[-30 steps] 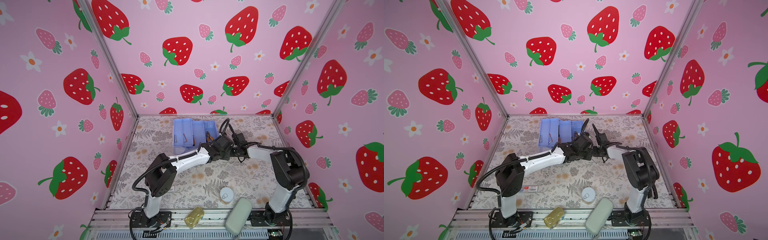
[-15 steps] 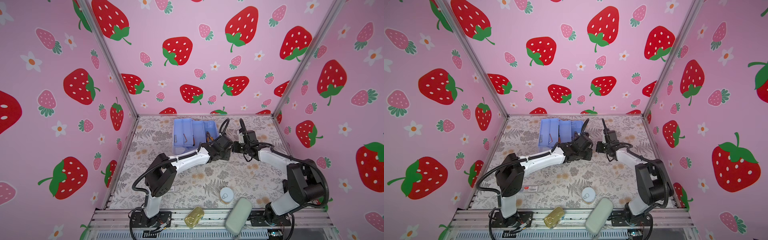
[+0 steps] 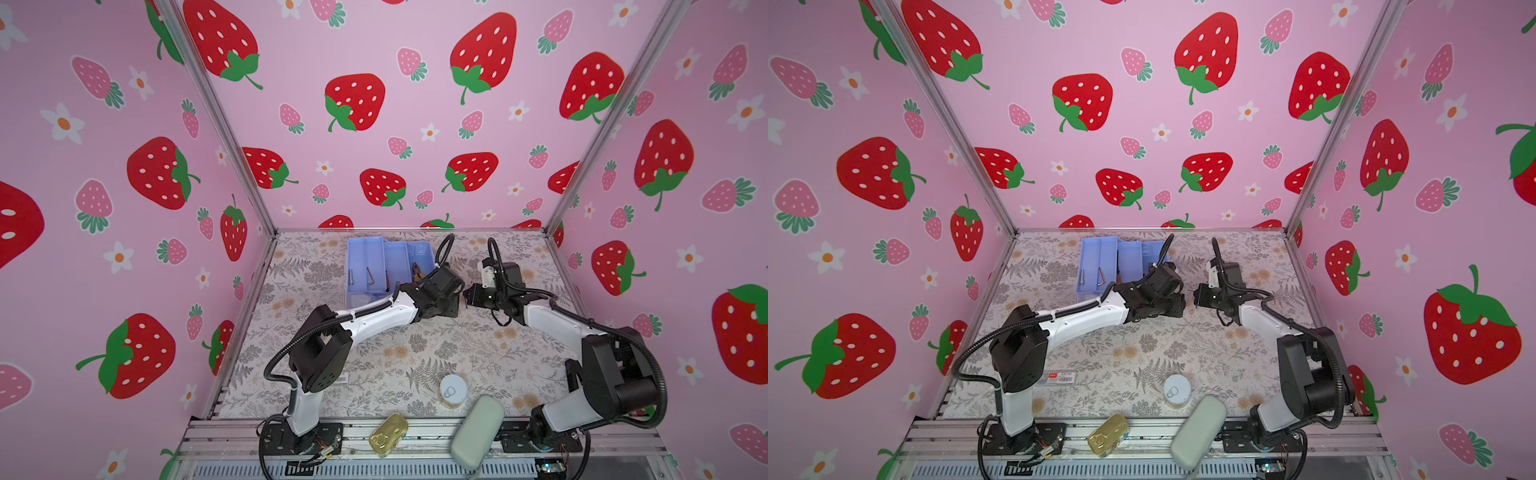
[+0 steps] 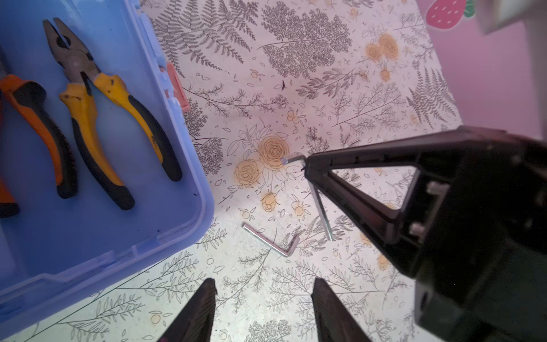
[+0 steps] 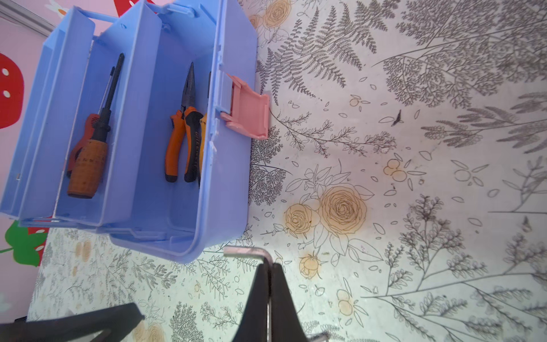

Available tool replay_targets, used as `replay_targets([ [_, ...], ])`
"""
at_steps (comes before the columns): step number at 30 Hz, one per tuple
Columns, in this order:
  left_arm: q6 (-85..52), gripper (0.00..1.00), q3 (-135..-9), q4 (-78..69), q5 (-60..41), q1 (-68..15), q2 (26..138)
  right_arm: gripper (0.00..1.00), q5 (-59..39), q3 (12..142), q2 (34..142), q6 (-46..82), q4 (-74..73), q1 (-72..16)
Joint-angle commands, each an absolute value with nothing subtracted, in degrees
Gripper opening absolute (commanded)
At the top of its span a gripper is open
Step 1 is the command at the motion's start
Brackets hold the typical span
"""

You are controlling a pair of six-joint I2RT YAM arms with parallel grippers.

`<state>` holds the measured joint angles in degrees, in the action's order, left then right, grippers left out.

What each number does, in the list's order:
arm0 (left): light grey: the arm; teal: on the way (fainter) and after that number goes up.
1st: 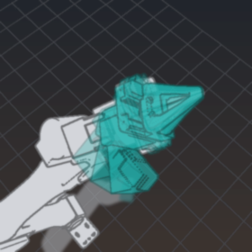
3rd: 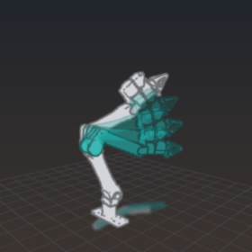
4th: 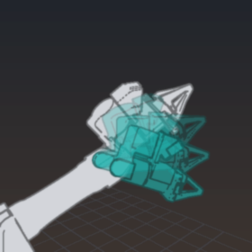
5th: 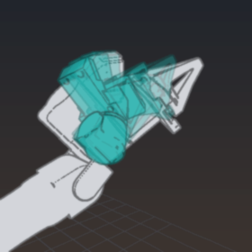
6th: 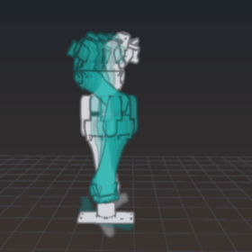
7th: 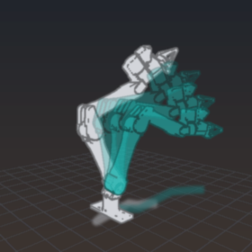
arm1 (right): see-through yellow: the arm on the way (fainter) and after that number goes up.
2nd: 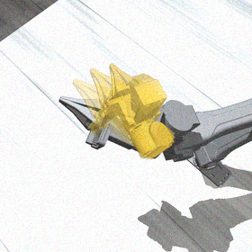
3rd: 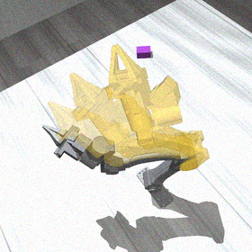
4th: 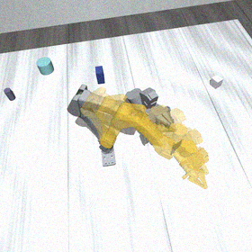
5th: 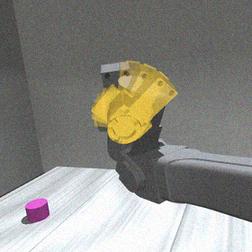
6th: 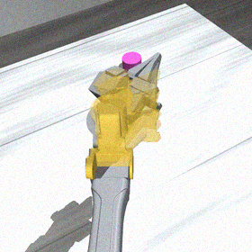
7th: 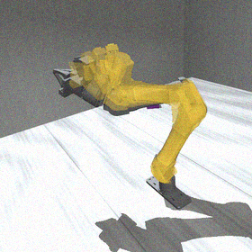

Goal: Pack the tool kit

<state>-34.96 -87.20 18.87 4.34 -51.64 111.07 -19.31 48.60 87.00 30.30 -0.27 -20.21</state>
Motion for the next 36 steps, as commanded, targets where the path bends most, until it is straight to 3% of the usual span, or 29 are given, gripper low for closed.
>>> replay_targets([
  [1,-36.7,0.58,-87.0,15.3,1.8,-51.3,110.9,0.0,-24.8,47.2,86.4,31.5,-3.1,-19.6],
  [5,-38.6,0.58,-86.3,12.0,-1.6,-50.0,111.6,0.0,-27.0,46.2,86.0,32.4,-4.5,-19.3],
  [16,-41.7,0.34,-88.1,9.5,-3.8,-48.7,114.6,0.0,-31.0,44.8,84.2,33.8,-6.5,-18.2],
  [21,-42.6,0.34,-89.4,10.6,-3.6,-48.5,116.0,0.0,-33.8,44.1,84.2,35.4,-8.6,-17.7],
  [28,-42.8,0.42,-89.5,7.9,-5.5,-48.0,116.0,0.0,-35.3,44.0,84.6,35.3,-8.7,-17.7],
  [36,-46.1,0.41,-81.6,-2.9,-7.5,-45.8,112.3,0.0,-34.9,44.0,84.9,34.9,-8.4,-17.7],
])
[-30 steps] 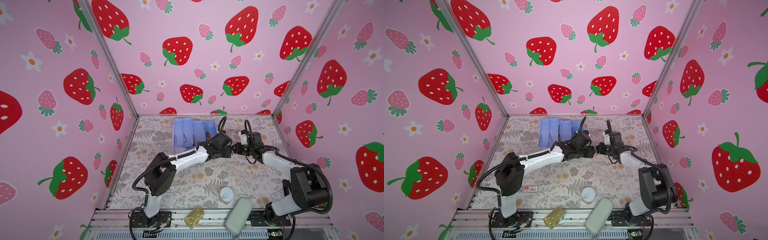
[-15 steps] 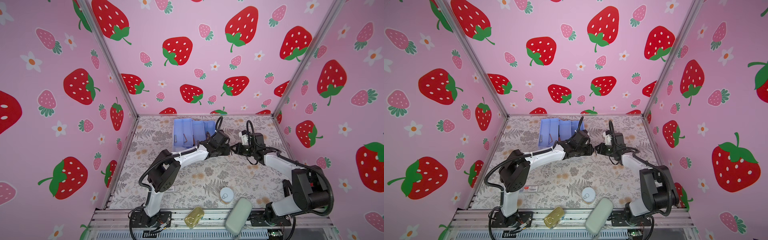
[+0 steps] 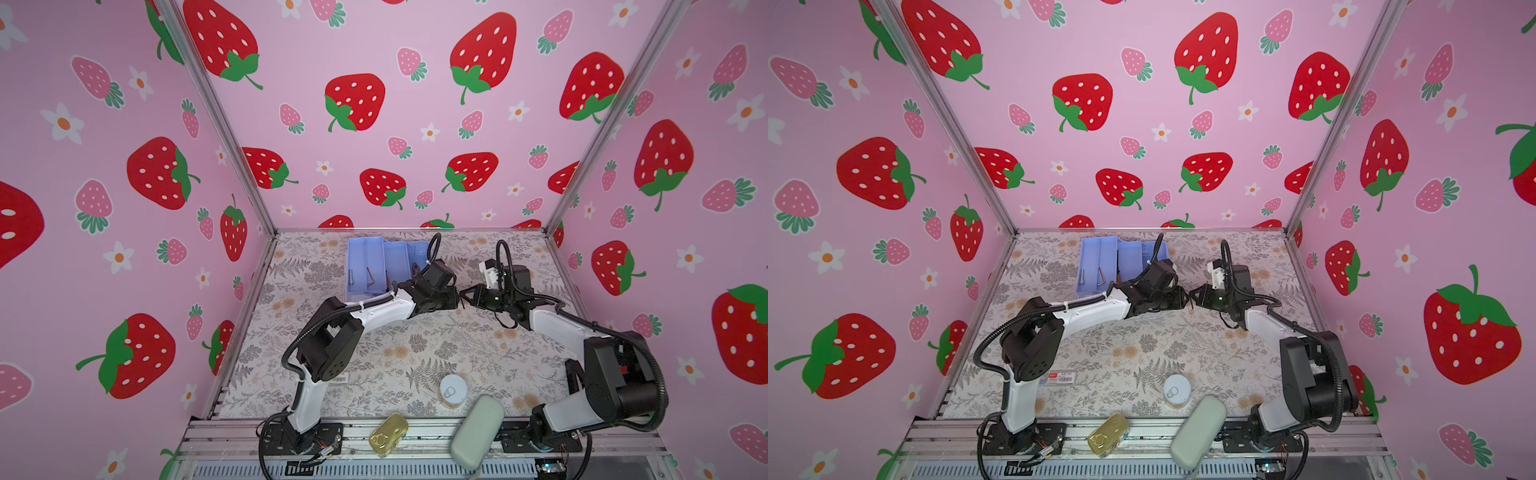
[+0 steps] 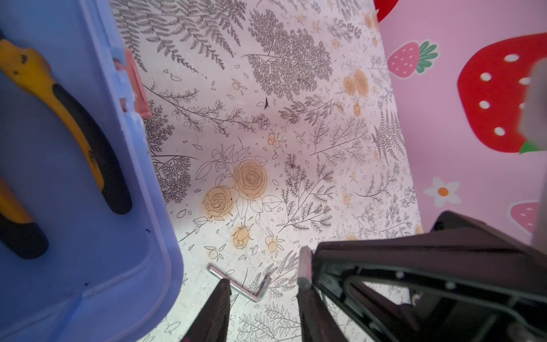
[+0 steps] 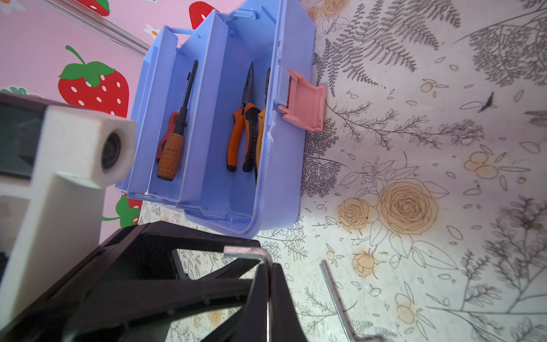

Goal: Pack the tool kit

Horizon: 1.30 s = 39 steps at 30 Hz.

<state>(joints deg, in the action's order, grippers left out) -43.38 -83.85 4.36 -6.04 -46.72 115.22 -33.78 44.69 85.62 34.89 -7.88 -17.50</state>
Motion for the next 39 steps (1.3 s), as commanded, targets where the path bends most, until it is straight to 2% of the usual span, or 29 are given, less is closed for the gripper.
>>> replay_targets([
  [1,-46.6,0.41,-80.7,-4.2,-8.3,-45.4,112.0,0.0,-34.8,44.0,84.9,34.9,-8.4,-17.7],
  [14,-47.1,0.42,-83.7,-3.8,-10.4,-44.8,115.1,0.0,-35.2,44.6,85.5,35.0,-8.1,-17.6],
  [23,-47.7,0.17,-86.0,-3.6,-10.6,-45.4,116.9,0.0,-36.8,44.1,86.1,36.5,-10.0,-17.7],
  [32,-47.8,0.07,-86.9,-3.1,-9.9,-45.9,117.6,0.0,-37.6,43.9,86.5,36.7,-10.7,-17.7],
  [34,-47.8,0.0,-87.1,-3.1,-9.9,-46.0,117.8,0.0,-37.8,43.8,86.5,36.8,-10.9,-17.7],
  [38,-47.7,0.0,-87.0,-2.8,-9.5,-46.0,117.8,0.01,-38.1,43.5,86.6,36.9,-11.4,-17.7],
  [39,-47.6,0.0,-87.1,-2.7,-9.4,-45.9,117.7,0.05,-38.2,43.4,86.6,36.9,-11.5,-17.7],
])
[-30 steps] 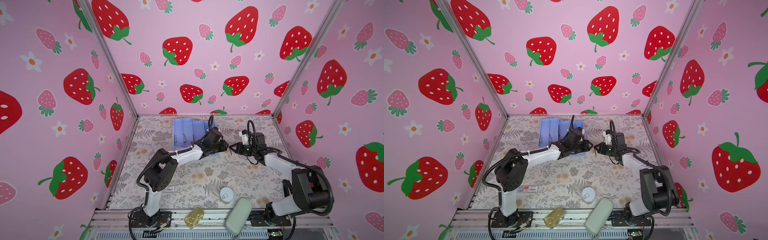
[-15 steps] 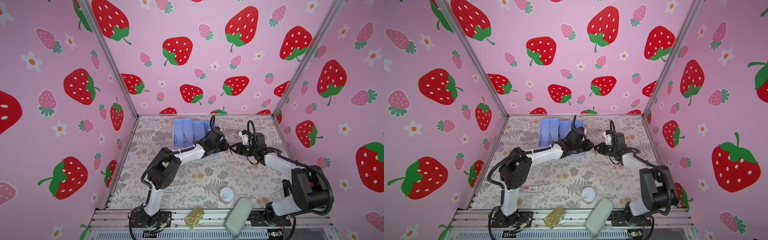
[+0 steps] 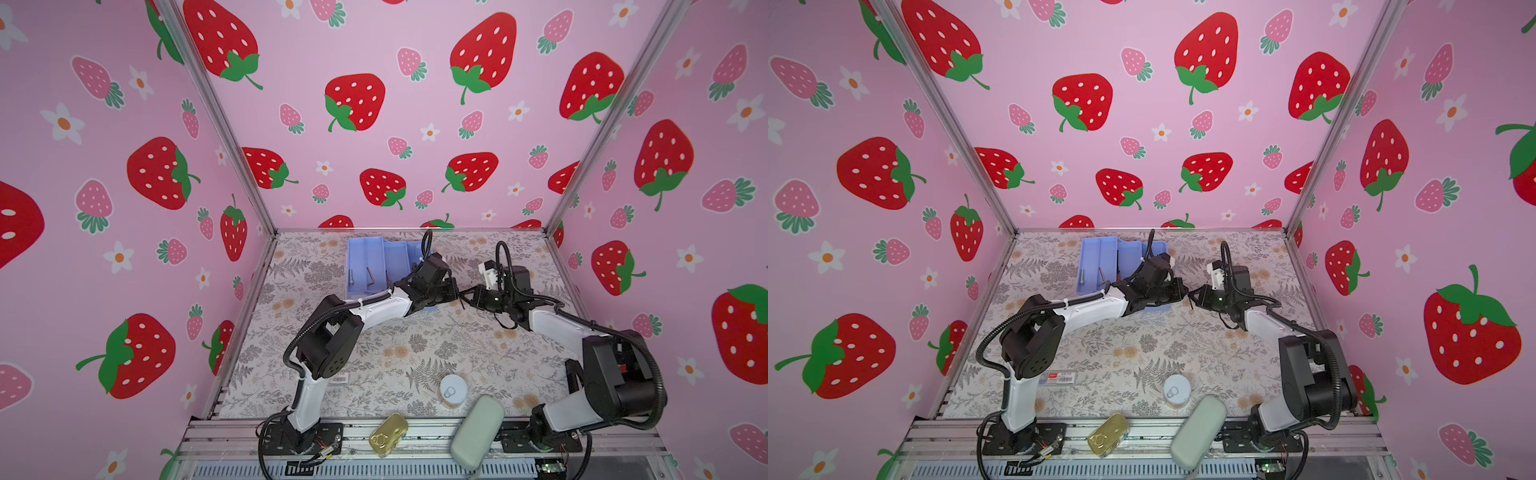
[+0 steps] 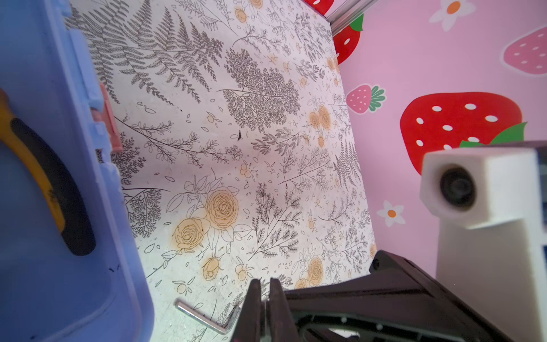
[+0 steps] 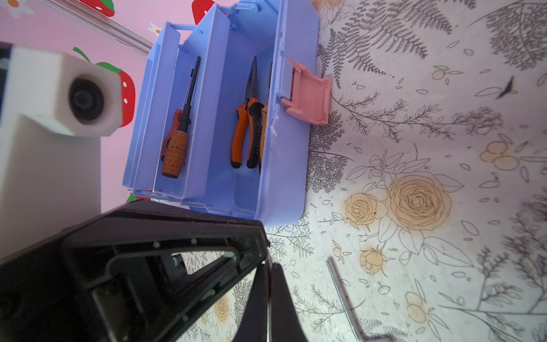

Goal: Pack the tool kit

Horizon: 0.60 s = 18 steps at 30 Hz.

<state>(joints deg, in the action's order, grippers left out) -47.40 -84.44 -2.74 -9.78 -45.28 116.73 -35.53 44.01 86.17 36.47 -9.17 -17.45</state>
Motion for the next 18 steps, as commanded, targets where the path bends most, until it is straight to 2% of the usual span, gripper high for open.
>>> replay_targets([
  [1,-47.5,0.0,-87.1,-2.4,-9.2,-45.8,117.6,0.12,-38.4,43.4,86.7,36.8,-11.6,-17.7],
  [3,-47.4,0.0,-86.9,-2.0,-8.9,-45.7,117.3,0.28,-38.6,43.3,86.8,36.6,-11.6,-17.7],
  [5,-47.1,0.0,-86.3,-1.8,-8.4,-45.3,116.6,0.34,-38.2,43.5,86.8,36.2,-11.3,-17.6],
  [9,-46.3,0.0,-84.6,-1.2,-6.4,-44.3,114.7,0.39,-37.4,44.0,86.9,35.5,-11.1,-17.2],
  [18,-45.3,0.0,-80.2,-0.5,-5.4,-40.7,110.2,0.4,-36.7,43.7,85.4,34.3,-10.6,-14.7],
])
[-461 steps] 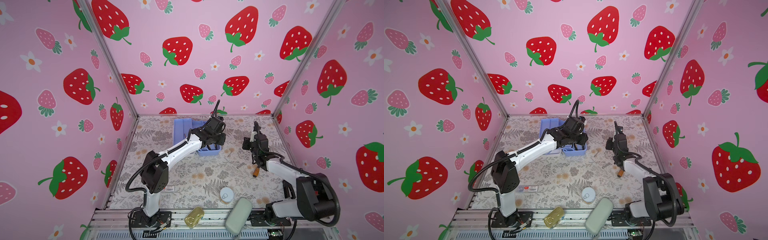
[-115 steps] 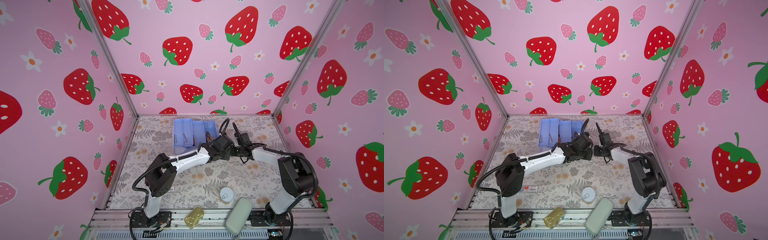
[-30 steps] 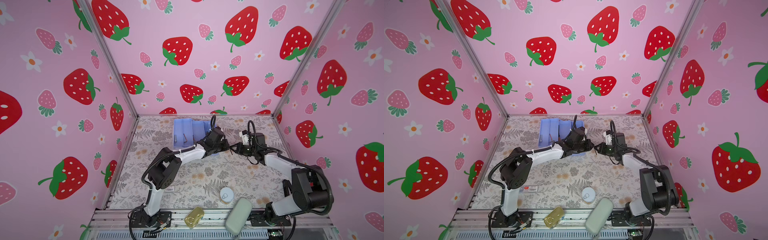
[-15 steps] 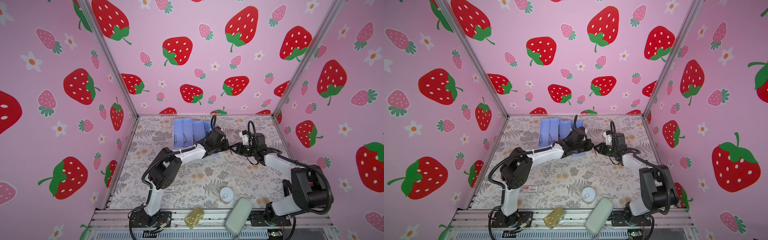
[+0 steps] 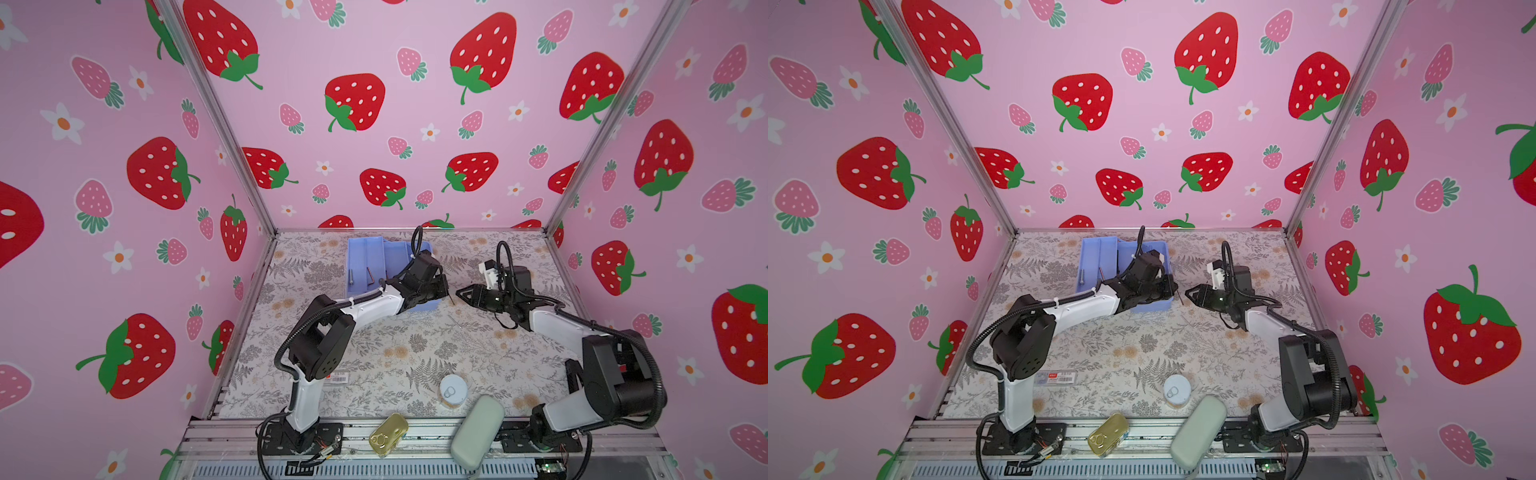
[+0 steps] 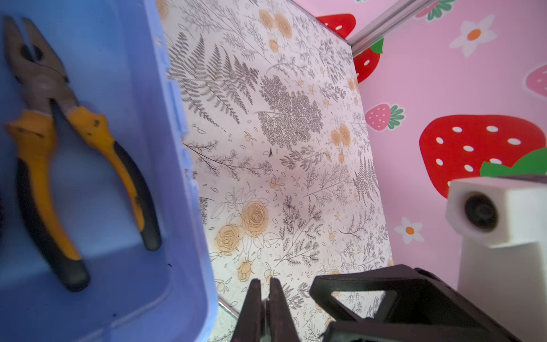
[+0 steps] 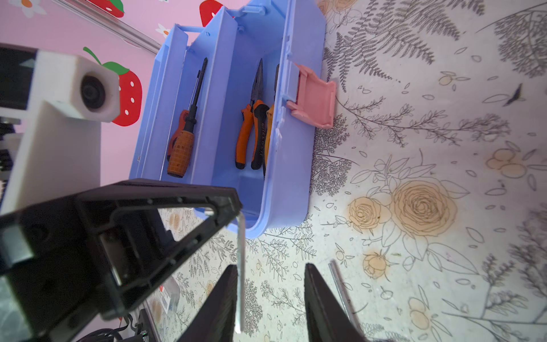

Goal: Pack the tool kit
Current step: 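Carry the hex key with the left gripper and lower it into the tray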

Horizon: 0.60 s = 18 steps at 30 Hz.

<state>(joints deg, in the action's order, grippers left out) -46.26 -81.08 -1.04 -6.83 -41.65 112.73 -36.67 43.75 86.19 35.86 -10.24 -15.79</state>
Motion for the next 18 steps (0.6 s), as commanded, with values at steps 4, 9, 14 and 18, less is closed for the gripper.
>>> replay_targets([
  [4,-43.8,0.0,-79.0,-0.2,-5.6,-39.5,108.5,0.4,-36.9,42.5,85.9,33.3,-10.7,-12.9],
  [9,-40.8,0.0,-78.6,0.7,-6.3,-38.6,106.3,0.4,-38.6,42.7,89.5,31.4,-11.6,-9.9],
  [14,-36.2,0.0,-78.6,5.5,-3.3,-37.9,102.8,0.4,-42.3,40.5,93.1,36.3,-20.1,-7.2],
  [18,-34.8,0.0,-76.2,7.8,-1.0,-36.3,99.3,0.4,-42.7,39.0,91.3,35.9,-19.7,-7.0],
])
